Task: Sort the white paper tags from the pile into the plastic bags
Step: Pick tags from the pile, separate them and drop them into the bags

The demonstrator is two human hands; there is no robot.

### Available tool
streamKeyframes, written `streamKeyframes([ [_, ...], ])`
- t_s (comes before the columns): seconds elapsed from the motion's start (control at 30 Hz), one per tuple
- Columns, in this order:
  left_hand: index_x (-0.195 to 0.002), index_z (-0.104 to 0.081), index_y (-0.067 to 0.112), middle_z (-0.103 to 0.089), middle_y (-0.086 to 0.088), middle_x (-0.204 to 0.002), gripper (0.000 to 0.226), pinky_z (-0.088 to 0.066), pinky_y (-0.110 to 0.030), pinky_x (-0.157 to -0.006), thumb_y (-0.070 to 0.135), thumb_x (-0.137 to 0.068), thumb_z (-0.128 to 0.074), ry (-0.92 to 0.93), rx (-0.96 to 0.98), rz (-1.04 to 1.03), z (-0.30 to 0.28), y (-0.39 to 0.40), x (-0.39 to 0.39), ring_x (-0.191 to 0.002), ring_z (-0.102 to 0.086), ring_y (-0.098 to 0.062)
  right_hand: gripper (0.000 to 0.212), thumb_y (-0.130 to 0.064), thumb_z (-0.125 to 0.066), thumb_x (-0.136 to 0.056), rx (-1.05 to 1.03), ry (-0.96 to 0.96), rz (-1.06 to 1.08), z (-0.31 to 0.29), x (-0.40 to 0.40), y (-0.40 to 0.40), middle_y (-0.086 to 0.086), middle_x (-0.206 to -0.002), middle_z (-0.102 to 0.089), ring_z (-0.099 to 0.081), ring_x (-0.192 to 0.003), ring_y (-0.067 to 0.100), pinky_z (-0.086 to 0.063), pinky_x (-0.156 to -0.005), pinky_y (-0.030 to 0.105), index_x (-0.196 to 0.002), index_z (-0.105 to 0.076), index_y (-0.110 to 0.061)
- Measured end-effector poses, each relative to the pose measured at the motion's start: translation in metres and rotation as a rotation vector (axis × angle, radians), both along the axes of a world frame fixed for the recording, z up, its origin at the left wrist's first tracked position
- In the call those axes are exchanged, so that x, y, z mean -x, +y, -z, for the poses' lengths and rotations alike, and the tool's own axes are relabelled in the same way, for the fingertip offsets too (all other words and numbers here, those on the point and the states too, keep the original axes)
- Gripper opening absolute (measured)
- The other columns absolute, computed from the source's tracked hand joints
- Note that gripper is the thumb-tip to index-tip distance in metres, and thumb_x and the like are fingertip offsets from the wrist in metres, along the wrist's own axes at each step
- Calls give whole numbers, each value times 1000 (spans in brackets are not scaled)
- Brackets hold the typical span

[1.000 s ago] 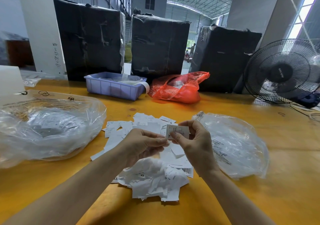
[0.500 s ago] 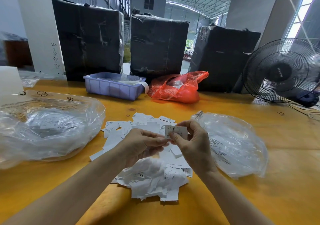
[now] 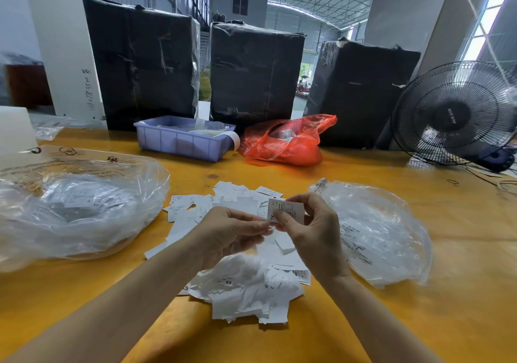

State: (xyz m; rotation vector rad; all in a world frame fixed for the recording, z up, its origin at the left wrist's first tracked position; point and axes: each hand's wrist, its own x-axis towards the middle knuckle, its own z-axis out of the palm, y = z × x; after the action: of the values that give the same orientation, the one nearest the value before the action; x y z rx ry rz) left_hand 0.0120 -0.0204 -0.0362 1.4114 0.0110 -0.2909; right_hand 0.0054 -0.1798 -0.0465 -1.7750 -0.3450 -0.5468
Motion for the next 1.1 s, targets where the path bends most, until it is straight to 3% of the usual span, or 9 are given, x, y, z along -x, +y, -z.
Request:
streamKeyframes([
  [0.13, -67, -76, 5, -73, -15, -78, 16, -58, -22, -61, 10, -52, -76, 3, 12, -3, 0, 0, 0, -63, -69, -17, 26, -5, -74, -79, -54, -5, 14, -2, -1, -2, 8, -85, -64, -69, -74, 18, -58, -62, 26, -86, -56, -22],
  [0.33, -71, -76, 5, -73, -14, -78, 20, -57, -23, -59, 11, -52, -76, 3, -8, 5, 0, 0, 0, -62, -68, -17, 23, -8, -74, -79, 14, 6, -7, 0, 1, 0, 9, -86, -64, -68, -77, 23, -60, -65, 37, -86, -56, -22],
  [0.53, -71, -76, 5, -74, -15, -80, 15, -57, -22, -60, 10, -56, -76, 7, 4, -2, 1, 1, 1, -64, -69, -17, 26, -6, -74, -78, -32, -36, 7, -3, 1, -1, 3, -84, -64, -69, -73, 10, -57, -61, 22, -85, -56, -23],
  [0.73, -79, -74, 2, -73, -15, -78, 22, -56, -22, -58, 8, -59, -75, 5, 0, -4, -1, 0, 1, -60, -68, -16, 24, -6, -74, -78, 40, -13, 8, -2, 3, 0, 5, -83, -65, -67, -74, 20, -59, -64, 37, -85, -57, -22],
  [0.93, -66, -77, 6, -73, -15, -78, 13, -56, -21, -58, 10, -54, -76, 8, 11, 0, 0, -1, 1, -62, -67, -17, 23, -6, -74, -78, 52, -41, 43, 0, 1, 1, 1, -83, -64, -66, -73, 14, -58, -61, 28, -86, -57, -19],
  [1.1, -76, -75, 2, -73, -16, -80, 21, -55, -21, -56, 9, -57, -75, 5, 21, -4, -2, 1, 2, -60, -67, -16, 24, -4, -75, -77, 93, -58, 29, 0, 2, 1, -8, -78, -62, -64, -68, 11, -56, -58, 25, -85, -58, -19],
])
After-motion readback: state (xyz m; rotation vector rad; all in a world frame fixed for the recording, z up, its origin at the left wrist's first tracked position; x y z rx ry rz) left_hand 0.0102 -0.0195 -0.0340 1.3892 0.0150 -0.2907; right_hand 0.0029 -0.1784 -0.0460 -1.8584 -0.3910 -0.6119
